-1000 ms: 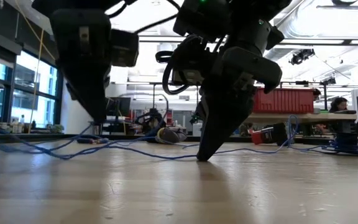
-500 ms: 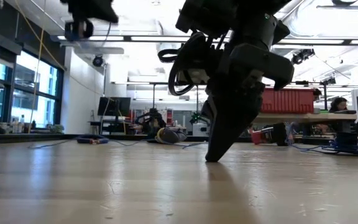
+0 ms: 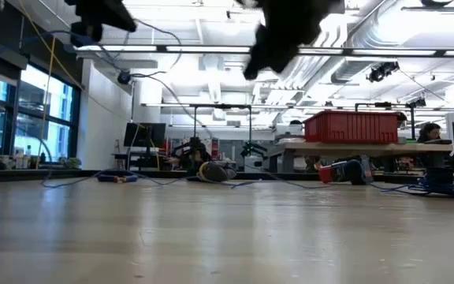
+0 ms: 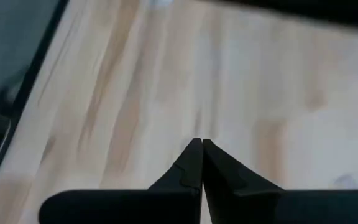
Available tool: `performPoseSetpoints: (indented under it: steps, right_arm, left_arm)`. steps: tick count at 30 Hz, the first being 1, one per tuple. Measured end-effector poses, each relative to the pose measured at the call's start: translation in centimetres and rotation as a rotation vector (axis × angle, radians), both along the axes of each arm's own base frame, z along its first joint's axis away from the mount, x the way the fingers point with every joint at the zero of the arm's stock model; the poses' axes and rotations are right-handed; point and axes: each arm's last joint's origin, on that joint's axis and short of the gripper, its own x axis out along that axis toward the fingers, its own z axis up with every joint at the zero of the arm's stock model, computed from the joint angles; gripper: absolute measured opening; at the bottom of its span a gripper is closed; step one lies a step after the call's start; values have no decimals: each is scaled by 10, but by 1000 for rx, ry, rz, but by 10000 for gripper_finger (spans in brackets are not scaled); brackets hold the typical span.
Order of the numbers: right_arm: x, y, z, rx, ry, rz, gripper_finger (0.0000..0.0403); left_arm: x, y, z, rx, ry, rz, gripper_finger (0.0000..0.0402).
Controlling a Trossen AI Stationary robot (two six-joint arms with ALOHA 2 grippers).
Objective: Coil cords
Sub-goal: Uncoil the blue wire from the black spool
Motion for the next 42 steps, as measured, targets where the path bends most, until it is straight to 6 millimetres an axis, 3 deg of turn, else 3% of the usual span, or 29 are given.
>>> performPoseSetpoints:
  steps: [3, 6, 11, 15, 19, 31, 42]
  right_arm:
    - [1, -15, 19, -46, -111, -113, 6]
    - [5, -31, 19, -68, -130, -180, 30]
    - [11, -43, 26, -112, -217, -197, 112]
    - [11, -47, 23, -244, -208, -232, 177]
    - [15, -50, 19, -300, -209, -233, 206]
    - [27, -61, 8, -298, -226, -257, 178]
    - [27, -63, 8, -320, -223, -248, 70]
  left_arm:
    - [13, -1, 1, -2, -54, -33, 0]
    - [26, -3, 0, -18, -91, -64, 0]
    - [37, -4, -2, -30, -119, -79, 0]
    - [39, -4, 0, -32, -147, -74, 0]
    - [41, -4, 4, -32, -190, -72, 0]
    - [42, -4, 7, -34, -222, -70, 0]
    - [42, -3, 7, -29, -228, -60, 0]
